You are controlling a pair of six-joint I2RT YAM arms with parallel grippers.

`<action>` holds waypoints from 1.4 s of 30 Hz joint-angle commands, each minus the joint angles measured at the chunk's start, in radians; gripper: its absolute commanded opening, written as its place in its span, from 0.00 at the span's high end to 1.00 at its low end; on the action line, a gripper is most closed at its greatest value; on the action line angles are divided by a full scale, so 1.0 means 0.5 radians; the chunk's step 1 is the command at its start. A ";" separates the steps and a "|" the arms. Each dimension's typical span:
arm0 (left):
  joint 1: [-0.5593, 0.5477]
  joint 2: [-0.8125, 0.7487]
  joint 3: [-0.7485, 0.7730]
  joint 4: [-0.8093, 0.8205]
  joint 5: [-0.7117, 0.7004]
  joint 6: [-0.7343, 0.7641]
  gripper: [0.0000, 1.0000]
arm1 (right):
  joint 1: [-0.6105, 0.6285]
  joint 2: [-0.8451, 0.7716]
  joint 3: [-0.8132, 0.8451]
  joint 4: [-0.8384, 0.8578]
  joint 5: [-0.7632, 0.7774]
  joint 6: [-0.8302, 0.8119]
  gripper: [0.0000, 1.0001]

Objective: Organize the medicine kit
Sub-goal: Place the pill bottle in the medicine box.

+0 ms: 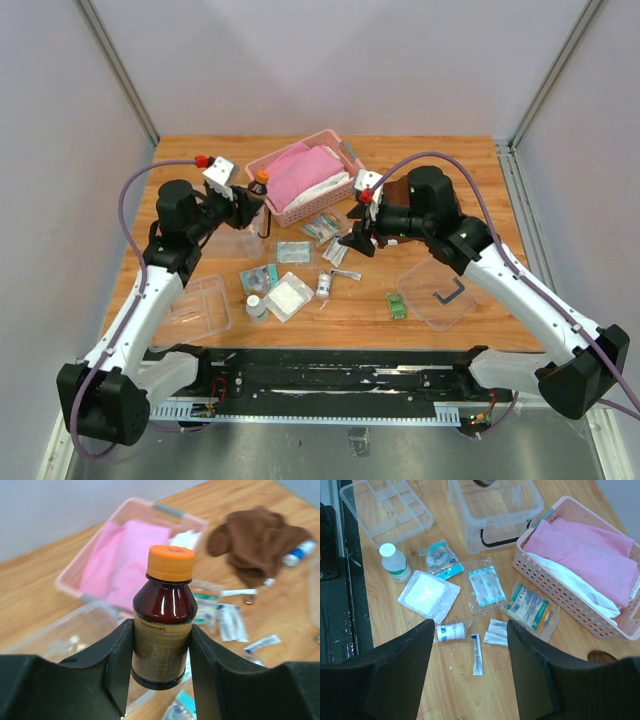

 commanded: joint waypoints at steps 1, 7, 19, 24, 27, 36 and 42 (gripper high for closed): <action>0.203 0.121 0.161 -0.142 -0.424 -0.093 0.81 | -0.052 -0.044 -0.053 0.072 0.039 0.041 0.39; 0.388 0.398 0.310 -0.388 -0.375 -0.115 0.77 | -0.052 -0.039 -0.064 0.072 0.031 0.037 0.39; 0.439 0.904 0.490 -0.533 -0.352 -0.139 0.76 | -0.052 -0.041 -0.082 0.072 0.009 0.032 0.39; 0.439 1.046 0.533 -0.578 -0.309 -0.169 0.76 | -0.053 -0.030 -0.089 0.074 0.004 0.023 0.39; 0.439 1.143 0.587 -0.623 -0.292 -0.182 0.73 | -0.053 -0.020 -0.091 0.072 0.000 0.023 0.39; 0.439 1.344 0.662 -0.732 -0.235 -0.231 0.72 | -0.052 -0.001 -0.100 0.072 0.003 0.013 0.39; 0.439 1.432 0.655 -0.737 -0.181 -0.281 0.69 | -0.053 0.009 -0.100 0.072 0.009 0.008 0.39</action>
